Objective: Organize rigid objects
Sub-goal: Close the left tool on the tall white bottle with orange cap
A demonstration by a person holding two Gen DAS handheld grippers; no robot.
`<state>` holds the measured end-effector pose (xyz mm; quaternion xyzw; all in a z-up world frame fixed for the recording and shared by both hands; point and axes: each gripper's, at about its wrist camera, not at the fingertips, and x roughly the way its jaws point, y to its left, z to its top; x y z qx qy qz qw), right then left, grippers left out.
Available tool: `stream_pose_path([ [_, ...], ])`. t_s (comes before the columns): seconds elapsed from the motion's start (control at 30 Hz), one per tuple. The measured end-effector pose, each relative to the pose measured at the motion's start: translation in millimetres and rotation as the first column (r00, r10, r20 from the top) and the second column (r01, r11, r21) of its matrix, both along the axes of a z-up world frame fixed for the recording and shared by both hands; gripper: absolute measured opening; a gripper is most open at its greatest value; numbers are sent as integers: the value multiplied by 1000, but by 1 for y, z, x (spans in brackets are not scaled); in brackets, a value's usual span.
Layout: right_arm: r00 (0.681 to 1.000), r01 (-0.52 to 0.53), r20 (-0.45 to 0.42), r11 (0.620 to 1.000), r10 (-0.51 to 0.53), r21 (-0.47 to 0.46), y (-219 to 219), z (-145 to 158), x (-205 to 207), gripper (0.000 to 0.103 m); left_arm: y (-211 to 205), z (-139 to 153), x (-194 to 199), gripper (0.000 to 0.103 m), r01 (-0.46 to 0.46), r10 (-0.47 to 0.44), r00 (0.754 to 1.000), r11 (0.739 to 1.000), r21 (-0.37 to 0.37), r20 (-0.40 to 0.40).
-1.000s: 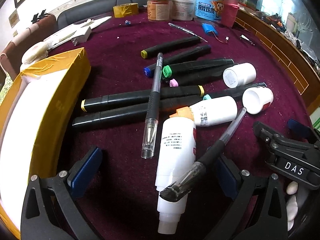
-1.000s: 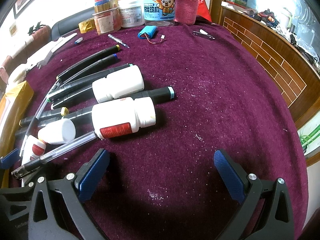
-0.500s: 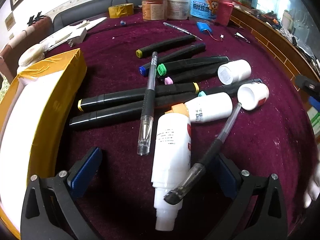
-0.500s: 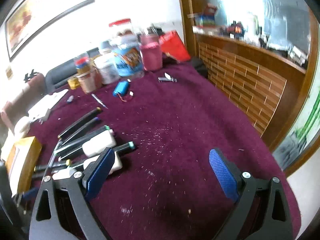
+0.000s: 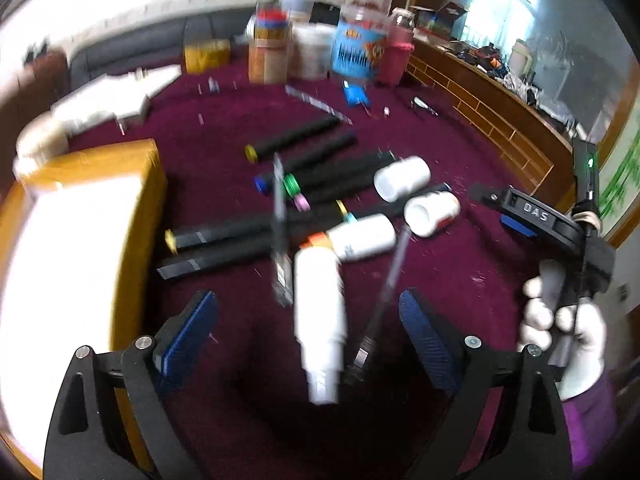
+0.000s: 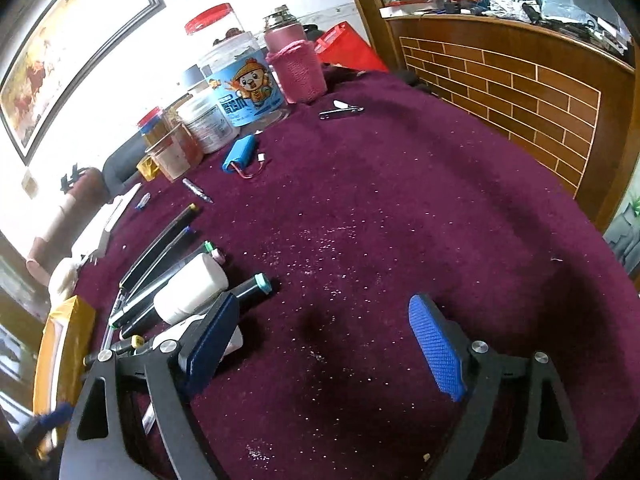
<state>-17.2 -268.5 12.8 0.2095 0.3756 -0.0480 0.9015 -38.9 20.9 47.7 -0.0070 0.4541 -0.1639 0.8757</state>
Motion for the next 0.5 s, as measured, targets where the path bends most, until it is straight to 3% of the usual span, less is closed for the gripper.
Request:
stream_pose_path([
  [0.03,1000,-15,-1,1000,15,0,2,0,0,83,-1,4,0,89,2,-4,999,1000,30,35],
  [0.1,1000,-29,-7,1000,29,-9,5,-1,2,83,-5,6,3,57,-1,-6,997,996,93,75],
  [0.17,999,-42,-5,999,42,-18,8,0,2,83,-7,2,9,43,11,-15,999,996,93,41],
  [0.23,999,-46,-4,999,46,-19,9,0,1,83,-9,-6,12,43,29,-28,999,997,74,-18],
  [0.5,999,-50,-16,999,50,-6,10,-1,3,83,-29,-27,15,43,45,-32,995,989,144,-94],
])
